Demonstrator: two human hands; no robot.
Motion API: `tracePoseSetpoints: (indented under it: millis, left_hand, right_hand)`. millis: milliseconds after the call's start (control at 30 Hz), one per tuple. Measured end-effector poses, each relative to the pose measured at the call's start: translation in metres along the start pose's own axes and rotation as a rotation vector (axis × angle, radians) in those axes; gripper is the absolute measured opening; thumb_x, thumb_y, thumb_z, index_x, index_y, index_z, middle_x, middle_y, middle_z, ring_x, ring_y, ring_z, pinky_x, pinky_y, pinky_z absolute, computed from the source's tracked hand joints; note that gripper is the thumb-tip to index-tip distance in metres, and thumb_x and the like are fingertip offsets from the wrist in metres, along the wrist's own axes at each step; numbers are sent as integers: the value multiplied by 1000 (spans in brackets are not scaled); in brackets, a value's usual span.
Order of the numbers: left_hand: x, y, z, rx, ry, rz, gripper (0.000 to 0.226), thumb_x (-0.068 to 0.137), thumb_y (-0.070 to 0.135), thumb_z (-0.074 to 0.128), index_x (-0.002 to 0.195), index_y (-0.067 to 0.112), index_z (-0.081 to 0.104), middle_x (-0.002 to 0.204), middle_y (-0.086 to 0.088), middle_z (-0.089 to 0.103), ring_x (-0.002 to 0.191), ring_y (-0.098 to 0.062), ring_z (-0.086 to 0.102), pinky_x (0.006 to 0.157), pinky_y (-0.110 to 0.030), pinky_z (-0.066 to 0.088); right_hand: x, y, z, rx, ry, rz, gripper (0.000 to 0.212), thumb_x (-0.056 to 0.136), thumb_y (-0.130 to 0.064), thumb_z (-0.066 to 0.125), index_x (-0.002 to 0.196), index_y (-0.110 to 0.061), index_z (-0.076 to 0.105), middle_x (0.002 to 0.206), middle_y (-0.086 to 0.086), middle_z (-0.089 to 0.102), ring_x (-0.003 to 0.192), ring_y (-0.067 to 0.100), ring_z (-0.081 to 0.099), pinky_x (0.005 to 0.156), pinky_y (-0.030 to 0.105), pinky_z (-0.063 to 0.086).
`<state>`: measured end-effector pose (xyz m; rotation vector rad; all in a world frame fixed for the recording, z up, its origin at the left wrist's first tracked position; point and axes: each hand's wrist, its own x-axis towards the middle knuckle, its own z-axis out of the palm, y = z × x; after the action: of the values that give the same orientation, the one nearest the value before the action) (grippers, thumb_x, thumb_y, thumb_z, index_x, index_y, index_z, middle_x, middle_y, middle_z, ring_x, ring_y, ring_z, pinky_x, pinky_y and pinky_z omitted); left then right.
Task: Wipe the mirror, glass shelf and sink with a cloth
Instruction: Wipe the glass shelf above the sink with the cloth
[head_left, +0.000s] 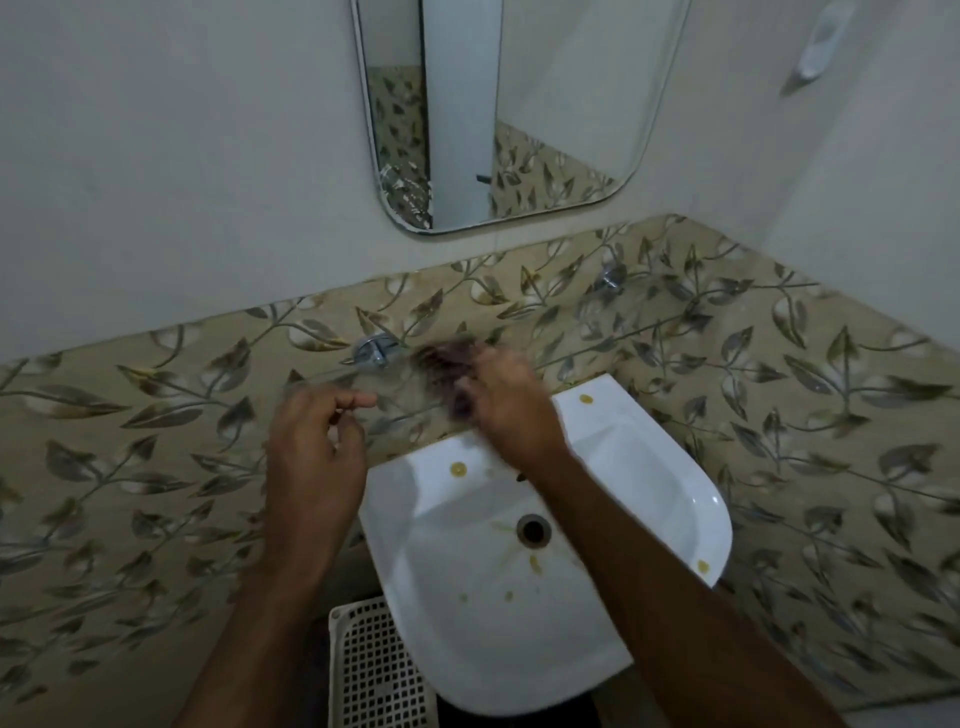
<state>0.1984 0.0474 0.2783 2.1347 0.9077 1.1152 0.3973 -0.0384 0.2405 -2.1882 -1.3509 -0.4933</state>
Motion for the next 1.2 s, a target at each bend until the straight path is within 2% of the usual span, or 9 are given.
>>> tracePoseSetpoints:
  millis: [133, 233, 367, 533, 600, 667, 833, 1033, 1200]
  left_hand:
    - [1, 9, 10, 31, -52, 19, 27, 93, 1, 53, 100, 19, 72, 101, 4, 59, 100, -15, 55, 92, -33, 45]
    - [8, 12, 25, 70, -124, 52, 21, 95, 8, 54, 105, 18, 70, 103, 5, 56, 105, -21, 56, 94, -38, 47]
    - [24, 23, 60, 111, -227, 133, 22, 97, 22, 55, 114, 16, 66, 112, -2, 61, 108, -19, 53, 96, -33, 44]
    - [33, 40, 84, 151, -291, 186, 21, 95, 30, 54, 110, 21, 66, 109, 0, 59, 105, -17, 53, 95, -35, 46]
    - [27, 41, 82, 132, -289, 218, 17, 93, 21, 58, 107, 17, 67, 109, -3, 57, 107, -18, 51, 95, -33, 44]
    - [22, 39, 77, 140, -279, 237, 18, 92, 15, 61, 109, 15, 67, 110, -7, 57, 110, -23, 52, 95, -36, 45]
    - [20, 26, 74, 155, -293, 166, 20, 92, 15, 60, 111, 15, 67, 112, -7, 56, 112, -24, 52, 94, -36, 44]
    - [28, 45, 97, 117, -256, 148, 19, 95, 21, 56, 110, 14, 65, 109, -5, 58, 104, -21, 53, 91, -36, 46]
    - [28, 46, 96, 126, -272, 186, 25, 94, 21, 56, 115, 11, 64, 112, -12, 59, 108, -28, 55, 94, -44, 48]
  right_hand:
    - [21, 88, -15, -64, -63, 369, 49, 106, -35, 40, 141, -3, 49, 148, 18, 48, 145, 34, 32, 120, 46, 25]
    - [27, 81, -7, -47, -60, 473, 52, 104, -41, 38, 141, -7, 49, 147, 14, 49, 143, 34, 33, 120, 45, 26]
    - [15, 4, 24, 6, -89, 225, 44, 97, -40, 43, 131, -18, 58, 135, 7, 58, 131, 33, 49, 113, 45, 36]
    - [6, 1, 7, 144, -225, 64, 71, 76, -32, 76, 140, -15, 52, 139, 8, 54, 132, 29, 45, 115, 41, 35]
    - [17, 31, -4, 3, -210, 60, 55, 88, -33, 65, 137, -13, 55, 135, 11, 57, 126, 33, 49, 109, 44, 39]
    - [31, 73, -8, -23, -154, 230, 45, 100, -36, 50, 134, -8, 56, 135, 13, 57, 126, 33, 49, 108, 42, 39]
    - [48, 106, -16, -62, -169, 451, 54, 105, -42, 38, 144, -7, 45, 149, 14, 46, 139, 34, 35, 118, 43, 26]
    - [16, 11, 11, 98, -159, 36, 43, 88, -30, 58, 130, -19, 59, 131, 3, 60, 123, 28, 52, 106, 42, 41]
    - [33, 62, -3, 83, -174, 114, 42, 96, -42, 50, 131, -21, 61, 130, 3, 61, 120, 25, 53, 102, 37, 44]
